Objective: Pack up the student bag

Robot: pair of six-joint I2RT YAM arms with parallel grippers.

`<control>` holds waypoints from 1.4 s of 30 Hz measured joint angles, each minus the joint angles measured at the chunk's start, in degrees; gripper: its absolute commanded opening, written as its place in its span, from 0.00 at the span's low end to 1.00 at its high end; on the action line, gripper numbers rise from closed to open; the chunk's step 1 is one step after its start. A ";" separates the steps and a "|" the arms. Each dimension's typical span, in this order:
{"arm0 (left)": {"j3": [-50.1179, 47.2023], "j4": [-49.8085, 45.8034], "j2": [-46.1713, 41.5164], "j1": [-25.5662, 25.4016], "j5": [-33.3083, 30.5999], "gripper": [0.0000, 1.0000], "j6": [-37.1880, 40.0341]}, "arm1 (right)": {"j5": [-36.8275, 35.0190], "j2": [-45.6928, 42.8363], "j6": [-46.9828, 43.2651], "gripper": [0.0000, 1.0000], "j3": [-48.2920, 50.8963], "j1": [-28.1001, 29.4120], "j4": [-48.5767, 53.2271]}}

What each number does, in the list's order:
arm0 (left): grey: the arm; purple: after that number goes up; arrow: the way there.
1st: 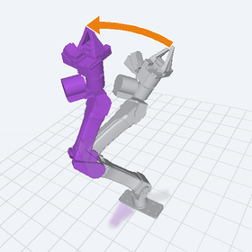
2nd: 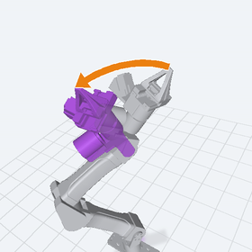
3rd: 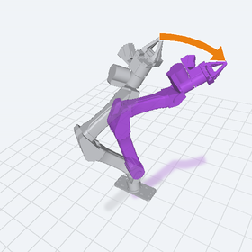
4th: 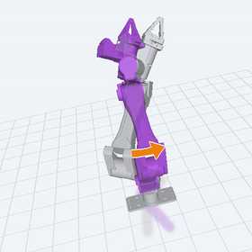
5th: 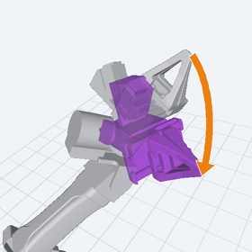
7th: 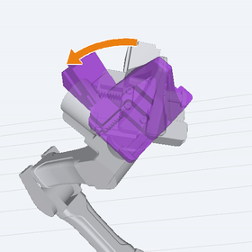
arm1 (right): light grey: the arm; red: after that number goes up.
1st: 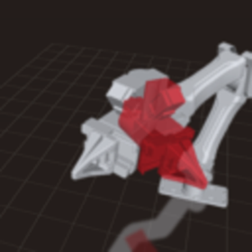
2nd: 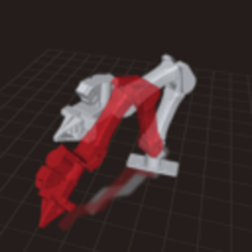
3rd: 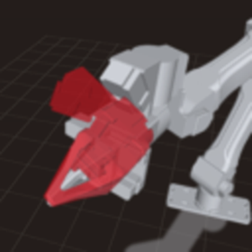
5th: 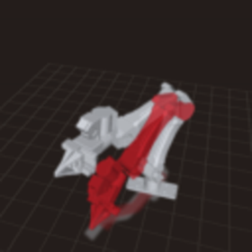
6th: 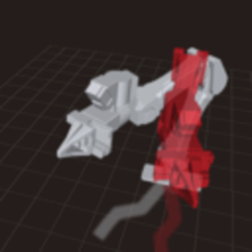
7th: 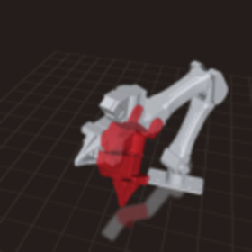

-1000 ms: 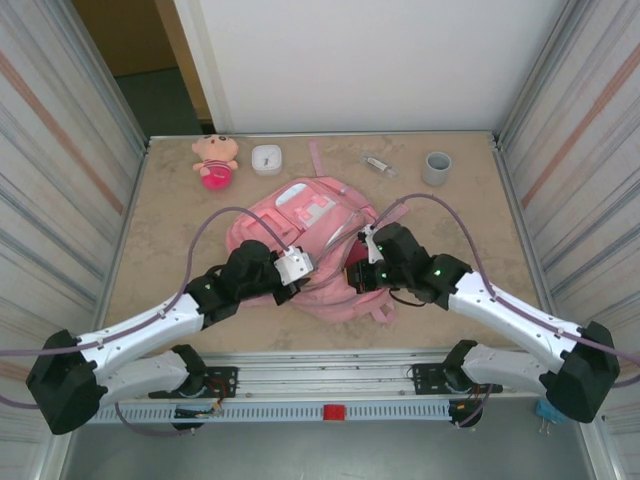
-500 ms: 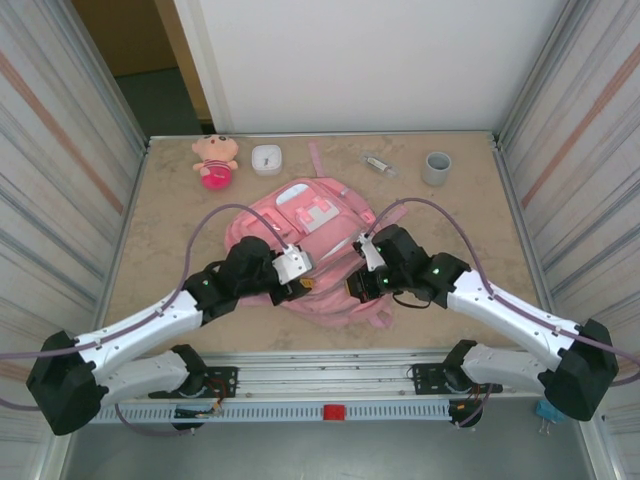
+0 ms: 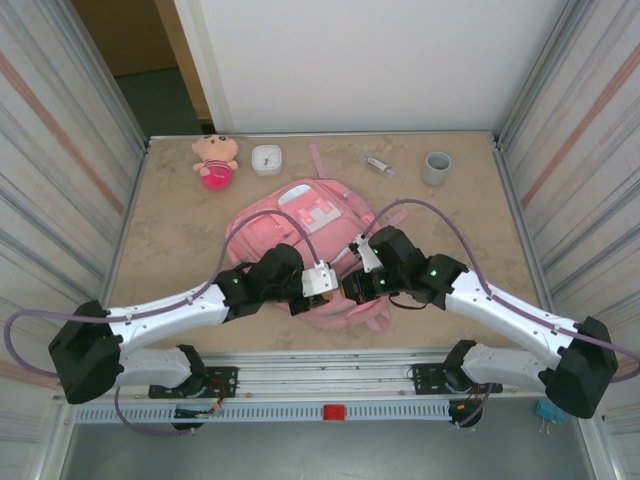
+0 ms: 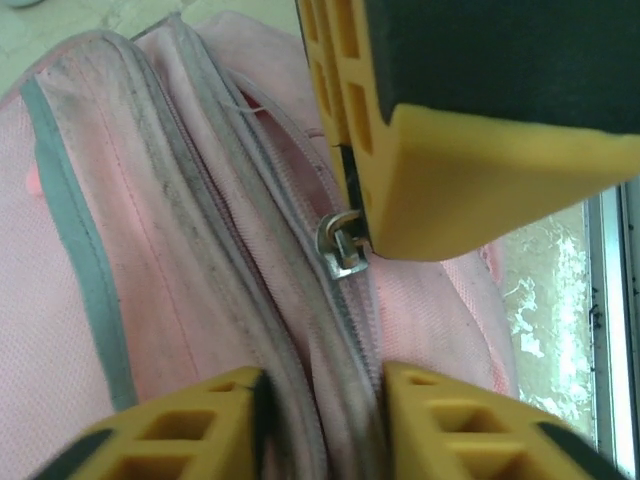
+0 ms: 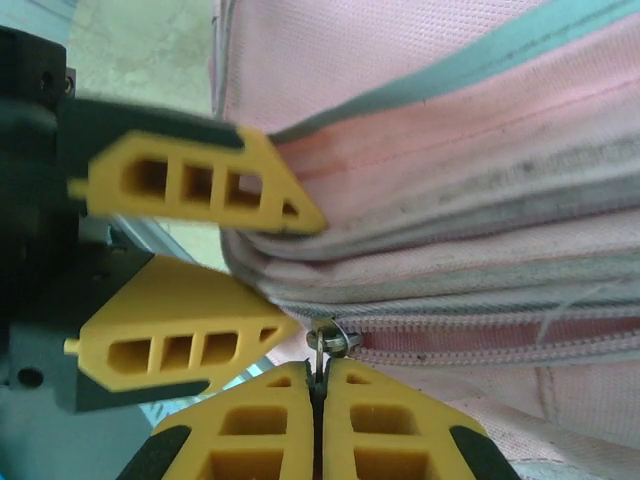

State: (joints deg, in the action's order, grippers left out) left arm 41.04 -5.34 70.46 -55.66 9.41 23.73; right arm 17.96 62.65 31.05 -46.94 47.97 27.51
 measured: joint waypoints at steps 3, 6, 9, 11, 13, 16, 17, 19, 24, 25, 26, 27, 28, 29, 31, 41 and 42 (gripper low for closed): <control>0.11 0.22 0.04 -0.31 -0.63 0.05 0.50 | -0.02 0.00 -0.11 0.00 0.00 -1.42 0.83; 0.02 0.15 -0.87 -0.35 -1.38 0.04 0.68 | 1.81 -0.20 -0.63 0.00 0.04 -5.03 1.36; -1.16 -0.68 -3.54 -0.13 -2.21 0.04 1.38 | 2.71 -0.46 -2.23 0.00 0.28 -10.29 2.23; -2.12 -1.99 -5.81 0.39 -2.64 0.04 1.99 | 2.71 -0.35 -3.63 0.00 0.33 -12.63 2.89; -2.89 -3.85 -8.15 0.96 -3.13 0.04 2.64 | 2.73 0.11 -5.01 0.00 0.33 -13.66 3.28; -3.89 -6.73 -11.54 1.75 -4.42 0.07 3.67 | 4.00 1.66 -6.36 0.00 0.31 -13.64 3.41; -4.24 -7.72 -12.52 1.97 -4.92 0.09 3.93 | 4.74 2.21 -6.60 0.00 0.31 -13.09 3.26; -4.72 -9.64 -14.12 2.36 -6.43 0.12 4.17 | 5.66 2.91 -7.15 0.00 0.22 -11.04 2.86; -5.16 -16.02 -16.35 2.86 -13.16 0.36 3.89 | 6.16 4.79 -6.10 0.00 -0.11 -3.32 -2.16; -5.16 -16.96 -16.37 3.02 -13.94 0.42 3.91 | 6.25 5.31 -5.53 0.00 -0.11 -2.19 -3.39; -5.03 -18.16 -16.37 3.23 -14.43 0.48 3.50 | 6.43 5.95 -4.61 0.00 -0.11 -0.98 -4.66; -4.83 -18.97 -16.37 3.34 -14.49 0.52 3.37 | 6.58 6.54 -4.17 0.00 -0.11 -0.11 -5.51; -4.55 -19.71 -16.39 3.41 -14.16 0.55 3.15 | 6.78 7.23 -3.65 0.00 -0.24 0.74 -6.12; -4.24 -20.02 -16.44 3.13 -13.60 0.56 2.95 | 7.02 7.85 -3.19 0.00 -0.42 1.38 -6.56; -3.74 -19.65 -16.50 1.57 -12.39 0.57 3.02 | 7.37 8.63 -2.73 0.00 -0.83 2.03 -6.84; -2.23 -12.02 -9.16 -2.93 -12.50 0.21 3.23 | 7.52 8.74 -1.53 0.00 -1.29 2.29 -7.72; -2.12 -11.61 -8.37 -2.97 -12.90 0.15 3.30 | 7.32 8.72 -1.53 0.00 -1.29 2.27 -7.54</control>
State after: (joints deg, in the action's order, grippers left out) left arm 38.92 -16.95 62.08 -58.63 -3.49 27.03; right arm 25.28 71.37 29.52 -48.23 50.24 19.97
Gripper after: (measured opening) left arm 0.249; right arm 0.075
